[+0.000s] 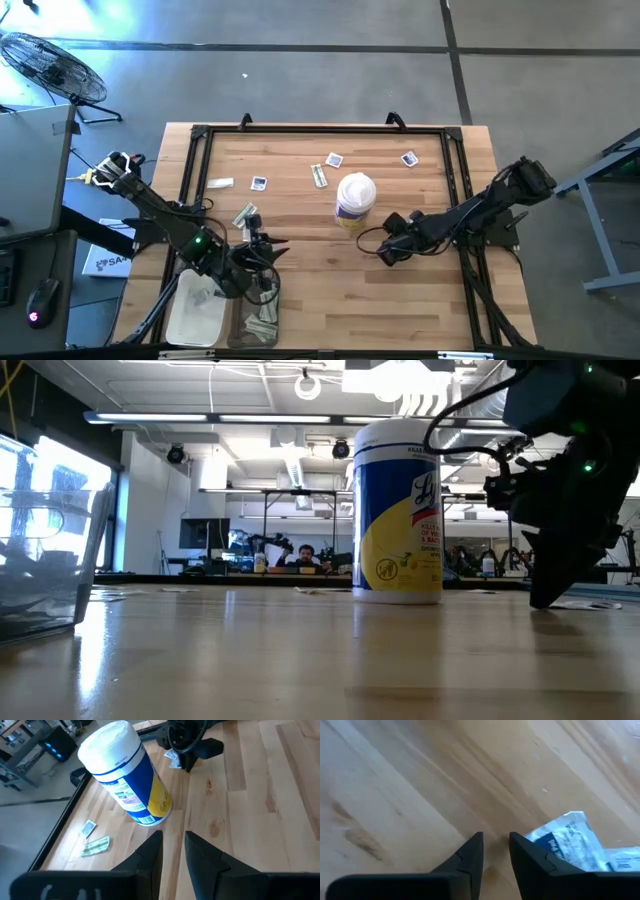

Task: Pick & Place First Aid Supplies
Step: Put the alcohol pad into the white bin

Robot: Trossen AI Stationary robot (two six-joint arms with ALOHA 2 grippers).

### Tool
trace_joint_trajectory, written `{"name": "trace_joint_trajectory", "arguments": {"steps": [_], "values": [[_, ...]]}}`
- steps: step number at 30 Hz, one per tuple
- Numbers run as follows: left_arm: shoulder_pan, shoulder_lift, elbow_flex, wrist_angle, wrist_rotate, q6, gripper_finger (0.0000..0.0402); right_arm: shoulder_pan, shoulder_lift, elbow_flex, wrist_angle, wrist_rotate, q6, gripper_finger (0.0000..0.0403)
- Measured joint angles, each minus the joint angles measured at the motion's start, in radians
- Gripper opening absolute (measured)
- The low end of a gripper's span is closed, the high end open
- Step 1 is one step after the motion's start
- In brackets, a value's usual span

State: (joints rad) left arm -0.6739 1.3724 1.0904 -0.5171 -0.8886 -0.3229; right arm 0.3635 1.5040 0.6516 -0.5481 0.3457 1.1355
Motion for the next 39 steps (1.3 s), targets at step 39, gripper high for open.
{"name": "trace_joint_trajectory", "arguments": {"steps": [39], "values": [[0.000,0.000,-0.004,0.006,-0.001,0.001,0.0078,-0.002,0.000,-0.068,0.090,0.068,-0.037,0.0010]]}}
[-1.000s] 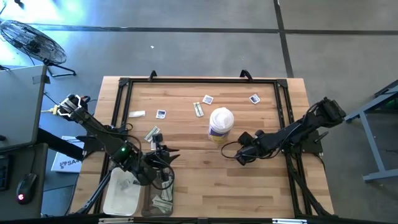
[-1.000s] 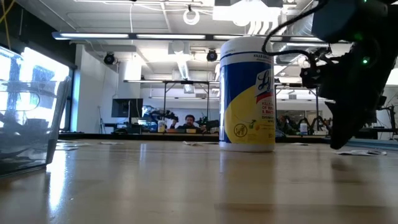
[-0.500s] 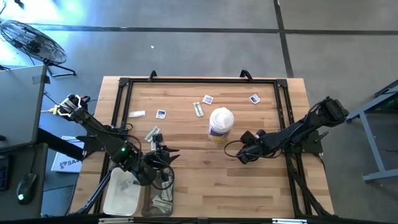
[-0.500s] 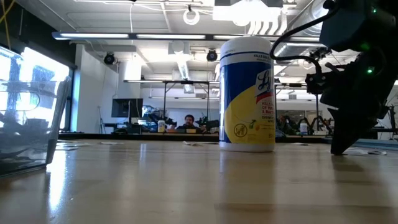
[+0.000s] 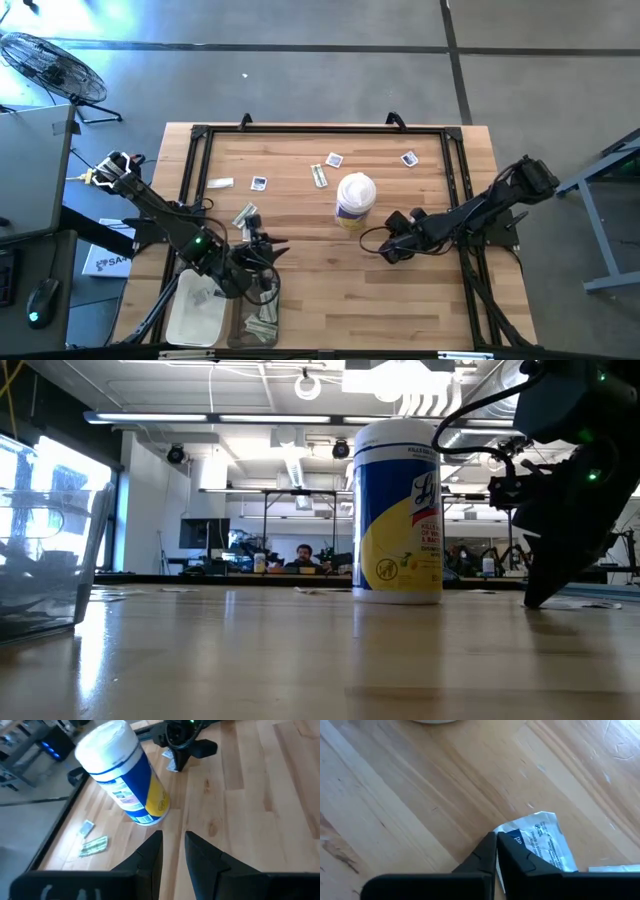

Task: Pick & Place First Aid Supplies
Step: Put the alcohol pad into the white bin

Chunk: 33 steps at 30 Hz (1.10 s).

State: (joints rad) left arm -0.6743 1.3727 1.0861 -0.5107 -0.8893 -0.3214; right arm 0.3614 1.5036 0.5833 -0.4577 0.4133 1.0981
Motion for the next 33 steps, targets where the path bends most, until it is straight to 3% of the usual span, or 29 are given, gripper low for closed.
{"name": "trace_joint_trajectory", "arguments": {"steps": [7,11,21,27,33], "values": [[0.000,0.001,-0.056,0.070,-0.110,0.076,0.0078,0.046,0.005,0.103,-0.020,-0.009,-0.034,0.0003],[0.000,0.001,-0.090,0.186,-0.103,0.181,0.0078,0.081,0.004,0.190,-0.021,-0.003,-0.084,0.0001],[0.045,0.041,-0.178,0.506,0.169,0.397,0.0084,0.145,0.003,0.319,0.144,0.005,-0.271,0.0001],[0.129,0.164,-0.177,0.733,0.323,0.484,0.0134,0.162,0.008,0.317,0.387,-0.003,-0.443,0.0001],[0.172,0.275,-0.176,0.946,0.424,0.642,0.0184,0.181,0.017,0.317,0.467,-0.022,-0.525,0.0001]]}}
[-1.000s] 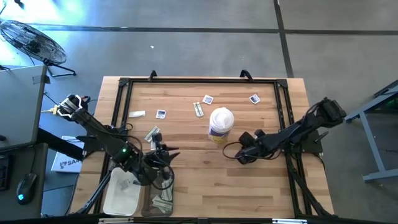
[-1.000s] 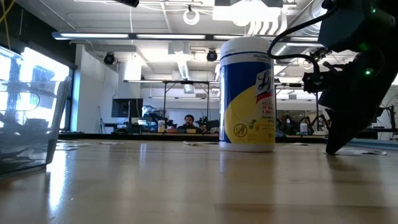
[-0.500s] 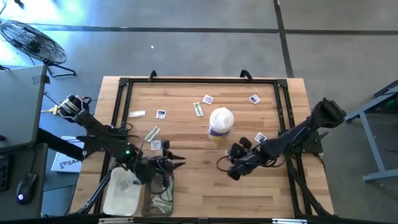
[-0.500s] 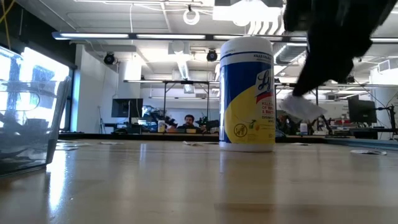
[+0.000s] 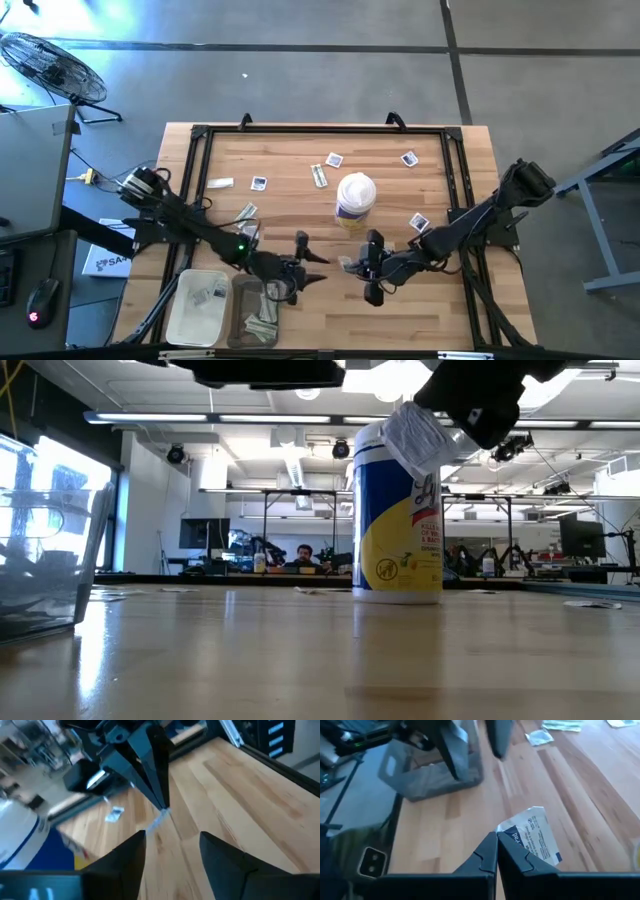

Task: Pick & Place First Aid Supplies
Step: Put the alcohol pad into the white bin

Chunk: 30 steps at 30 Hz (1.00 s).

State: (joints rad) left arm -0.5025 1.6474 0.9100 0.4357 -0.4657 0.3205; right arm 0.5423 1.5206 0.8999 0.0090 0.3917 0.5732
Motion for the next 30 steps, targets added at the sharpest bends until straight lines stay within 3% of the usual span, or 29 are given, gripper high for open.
{"name": "trace_joint_trajectory", "arguments": {"steps": [3,10,18,25,30], "values": [[0.024,0.036,0.004,0.083,0.024,0.034,0.0192,0.008,0.008,0.000,0.009,-0.009,-0.026,0.0001],[0.067,0.125,0.068,0.087,0.166,0.039,0.0193,0.010,0.013,0.000,0.017,-0.001,-0.050,0.0001],[0.078,0.201,0.136,0.089,0.161,0.042,0.0193,0.011,0.013,0.000,0.036,0.019,-0.058,0.0002],[0.084,0.222,0.151,0.084,0.098,0.043,0.0190,0.010,0.013,0.000,0.041,0.019,-0.058,0.0002],[0.084,0.222,0.151,0.083,0.102,0.042,0.0142,0.010,0.013,0.000,0.040,0.021,-0.058,0.0002]]}}
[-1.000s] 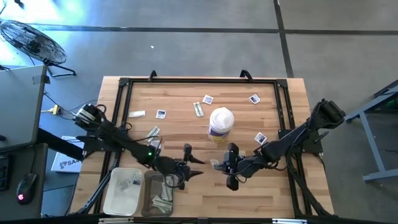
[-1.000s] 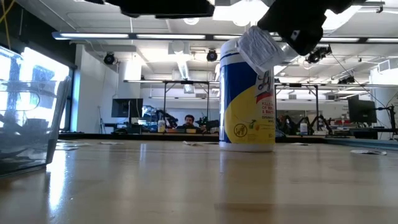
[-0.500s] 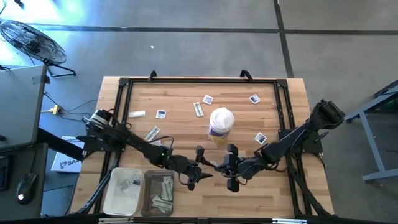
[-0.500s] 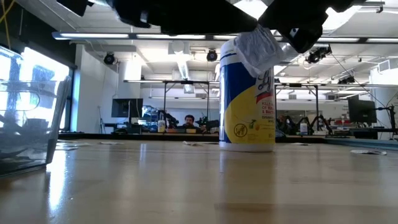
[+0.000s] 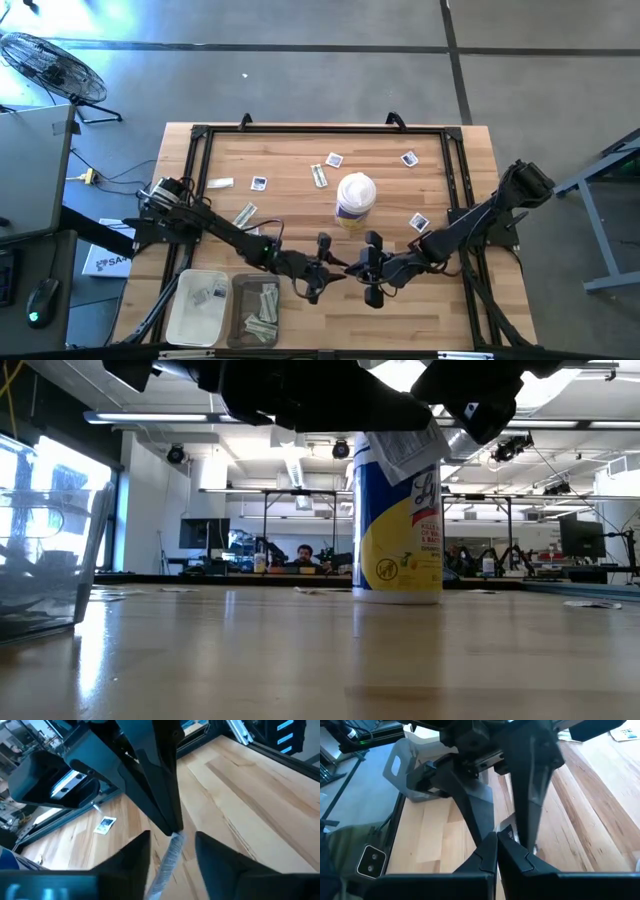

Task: Pick & Place First Aid Supplies
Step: Put the alcohol pad into the white bin

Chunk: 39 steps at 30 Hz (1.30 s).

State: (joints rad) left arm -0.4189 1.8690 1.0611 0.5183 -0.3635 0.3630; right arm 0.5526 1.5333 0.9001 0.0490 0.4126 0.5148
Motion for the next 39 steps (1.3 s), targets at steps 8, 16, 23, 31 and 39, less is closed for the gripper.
{"name": "trace_joint_trajectory", "arguments": {"steps": [8,16,23,31,39], "values": [[0.000,0.000,0.000,-0.026,-0.020,0.019,0.0009,0.000,0.000,0.000,0.001,0.004,0.000,0.0002],[0.000,-0.002,-0.001,-0.088,-0.092,0.044,0.0003,0.027,-0.025,0.002,0.070,0.065,-0.078,0.0001],[-0.055,-0.057,-0.002,-0.164,-0.192,0.109,0.0002,0.063,-0.049,0.002,0.089,0.131,-0.123,0.0004],[-0.204,-0.218,-0.002,-0.439,-0.438,0.096,0.0001,0.072,-0.052,0.002,0.089,0.136,-0.131,0.0005],[-0.436,-0.434,-0.001,-0.933,-0.447,-0.322,0.0000,0.072,-0.053,0.002,0.063,0.138,-0.131,0.0003]]}}
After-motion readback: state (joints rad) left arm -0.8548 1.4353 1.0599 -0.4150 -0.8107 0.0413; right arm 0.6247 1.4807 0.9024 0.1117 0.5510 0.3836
